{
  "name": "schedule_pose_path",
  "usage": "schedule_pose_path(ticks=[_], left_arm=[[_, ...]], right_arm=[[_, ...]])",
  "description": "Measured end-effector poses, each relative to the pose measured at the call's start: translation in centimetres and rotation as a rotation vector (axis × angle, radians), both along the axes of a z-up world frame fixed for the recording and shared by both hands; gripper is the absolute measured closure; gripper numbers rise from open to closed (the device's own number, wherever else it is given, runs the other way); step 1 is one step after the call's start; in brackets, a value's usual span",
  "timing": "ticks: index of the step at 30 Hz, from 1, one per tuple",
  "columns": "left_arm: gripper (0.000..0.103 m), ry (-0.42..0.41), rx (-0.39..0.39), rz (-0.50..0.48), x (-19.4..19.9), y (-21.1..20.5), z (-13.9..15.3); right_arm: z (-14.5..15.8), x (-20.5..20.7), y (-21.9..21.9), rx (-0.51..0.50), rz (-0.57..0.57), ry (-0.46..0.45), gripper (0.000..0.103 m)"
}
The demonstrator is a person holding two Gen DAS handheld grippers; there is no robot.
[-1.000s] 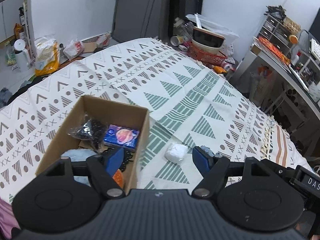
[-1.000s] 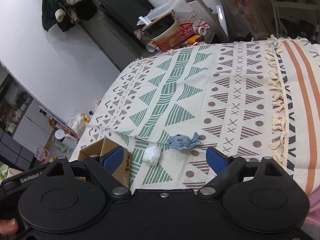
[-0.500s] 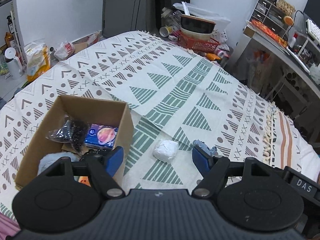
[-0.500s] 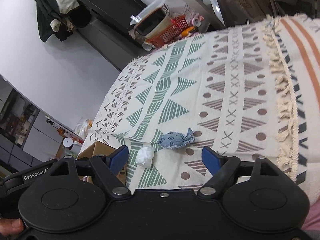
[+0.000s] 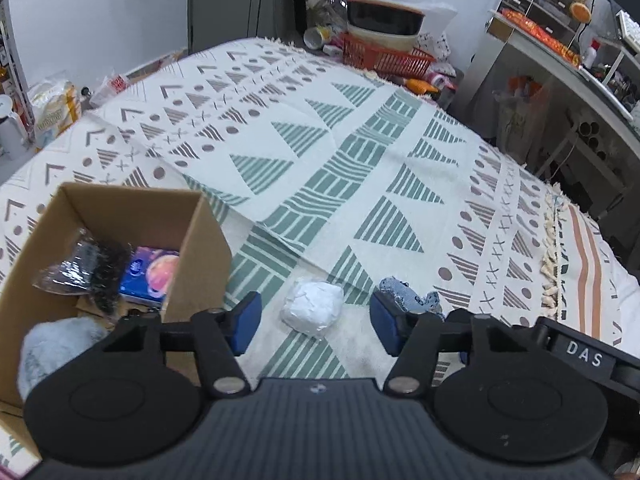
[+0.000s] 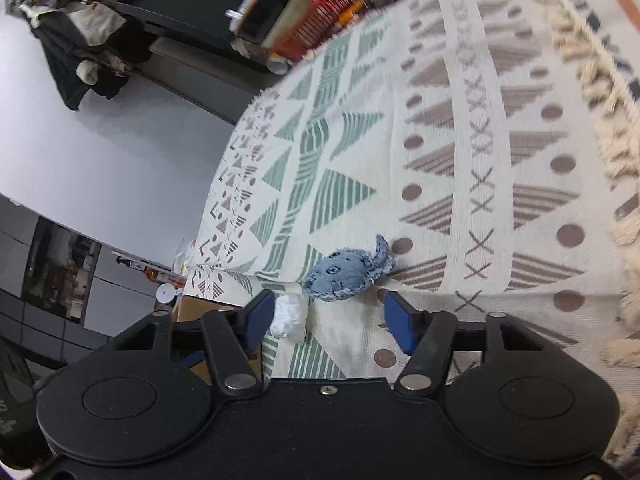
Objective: Organize soft objects
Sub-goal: 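Grasp the white crumpled ball with the left gripper while the right grasps the blue fish plush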
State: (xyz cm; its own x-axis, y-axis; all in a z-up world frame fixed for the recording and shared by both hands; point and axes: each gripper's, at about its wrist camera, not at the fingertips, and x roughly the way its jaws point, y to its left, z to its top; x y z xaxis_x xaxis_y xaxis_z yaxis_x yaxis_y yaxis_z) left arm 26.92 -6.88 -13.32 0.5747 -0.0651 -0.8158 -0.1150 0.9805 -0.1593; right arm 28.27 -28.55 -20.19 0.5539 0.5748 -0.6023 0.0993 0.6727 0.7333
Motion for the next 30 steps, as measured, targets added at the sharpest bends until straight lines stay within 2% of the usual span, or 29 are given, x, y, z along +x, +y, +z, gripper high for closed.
schedule_pose_path(ticks=[2, 11, 19, 25, 27, 28, 30], left_arm=[[0.048, 0.013, 0.0, -0.001, 0.4, -0.1, -0.7], [0.048, 0.057, 0.004, 0.002, 2.2, -0.4, -3.7], [0.048, 0.083, 0.0, 0.008, 3.8, -0.5, -5.8], [0.048, 0.114, -0.016, 0.019, 4.2, -0.6, -7.3], [0.049, 0.104, -0.011, 0.02, 4.1, -0.7, -7.5], [0.053, 0.099, -0.006, 0.019, 4.0, -0.8, -7.4], [0.054, 0.094, -0.01, 0.02, 3.8, -0.8, -7.3]], right_arm=[[-0.7, 0.5, 0.2, 0.014, 0.008, 0.024, 0.052], [-2.8, 2.3, 0.8, 0.077, 0.032, 0.087, 0.052], [-4.7, 3.8, 0.4, 0.157, 0.006, 0.143, 0.052], [-5.4, 4.6, 0.3, 0.173, -0.021, 0.146, 0.054], [-5.4, 4.6, 0.5, 0.149, -0.017, 0.137, 0.064], [-5.3, 4.7, 0.7, 0.126, -0.016, 0.137, 0.073], [-5.4, 4.6, 0.8, 0.115, -0.018, 0.132, 0.075]])
